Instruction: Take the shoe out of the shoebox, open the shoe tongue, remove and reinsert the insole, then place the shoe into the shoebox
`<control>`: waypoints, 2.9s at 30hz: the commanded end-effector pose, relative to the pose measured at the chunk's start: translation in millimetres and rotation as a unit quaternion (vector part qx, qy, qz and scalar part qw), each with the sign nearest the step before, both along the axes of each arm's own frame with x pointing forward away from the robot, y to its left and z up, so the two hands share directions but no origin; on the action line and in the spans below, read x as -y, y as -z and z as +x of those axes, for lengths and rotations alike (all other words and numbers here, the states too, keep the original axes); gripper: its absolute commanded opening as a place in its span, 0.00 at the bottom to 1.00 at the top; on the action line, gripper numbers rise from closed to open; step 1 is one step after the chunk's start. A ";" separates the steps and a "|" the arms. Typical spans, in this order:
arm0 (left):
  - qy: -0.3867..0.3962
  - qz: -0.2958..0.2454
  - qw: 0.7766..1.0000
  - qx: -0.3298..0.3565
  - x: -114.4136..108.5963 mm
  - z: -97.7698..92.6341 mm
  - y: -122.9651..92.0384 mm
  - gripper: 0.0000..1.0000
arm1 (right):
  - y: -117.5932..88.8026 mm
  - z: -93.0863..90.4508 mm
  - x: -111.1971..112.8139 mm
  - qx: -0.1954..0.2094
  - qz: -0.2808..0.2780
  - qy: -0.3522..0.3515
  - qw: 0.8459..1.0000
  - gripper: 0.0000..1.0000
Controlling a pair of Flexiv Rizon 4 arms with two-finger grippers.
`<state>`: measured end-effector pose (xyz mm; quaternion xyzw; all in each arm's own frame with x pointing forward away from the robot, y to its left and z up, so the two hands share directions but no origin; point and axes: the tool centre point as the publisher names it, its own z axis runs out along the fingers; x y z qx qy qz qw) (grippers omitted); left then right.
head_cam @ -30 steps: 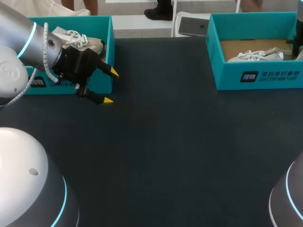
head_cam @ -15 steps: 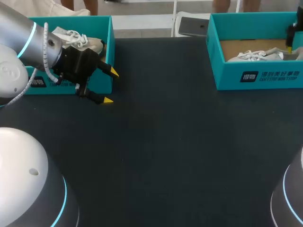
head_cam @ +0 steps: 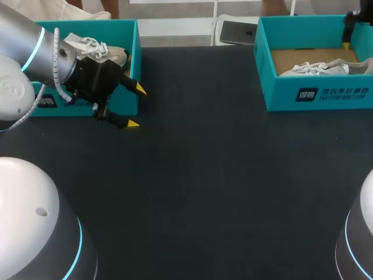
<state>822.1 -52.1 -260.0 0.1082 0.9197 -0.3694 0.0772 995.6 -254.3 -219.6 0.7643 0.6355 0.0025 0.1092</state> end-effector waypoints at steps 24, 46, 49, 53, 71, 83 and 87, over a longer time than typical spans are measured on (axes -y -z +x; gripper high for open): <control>0.208 0.066 0.970 0.110 -68.8 35.7 -27.2 1.00 | 13.1 -75.6 -41.5 -0.013 0.030 -0.030 0.999 1.00; 0.420 0.210 0.875 0.119 -97.9 71.6 -42.9 1.00 | 16.2 -131.1 -60.0 -0.043 0.026 -0.056 0.997 1.00; 0.420 0.210 0.875 0.119 -97.9 71.6 -42.9 1.00 | 16.2 -131.1 -60.0 -0.043 0.026 -0.056 0.997 1.00; 0.464 0.231 0.838 0.167 -111.3 100.4 -37.5 1.00 | 16.2 -131.1 -60.0 -0.043 0.026 -0.056 0.997 1.00; 0.608 0.291 0.696 0.247 -199.9 224.7 -50.8 1.00 | 16.2 -131.1 -60.0 -0.043 0.026 -0.056 0.997 1.00; 0.625 0.313 0.669 0.252 -198.7 224.4 -44.1 1.00 | 16.2 -131.1 -60.0 -0.043 0.026 -0.056 0.997 1.00; 0.614 0.321 0.683 0.231 -207.4 256.7 -31.1 1.00 | 16.2 -131.1 -60.0 -0.043 0.026 -0.056 0.997 1.00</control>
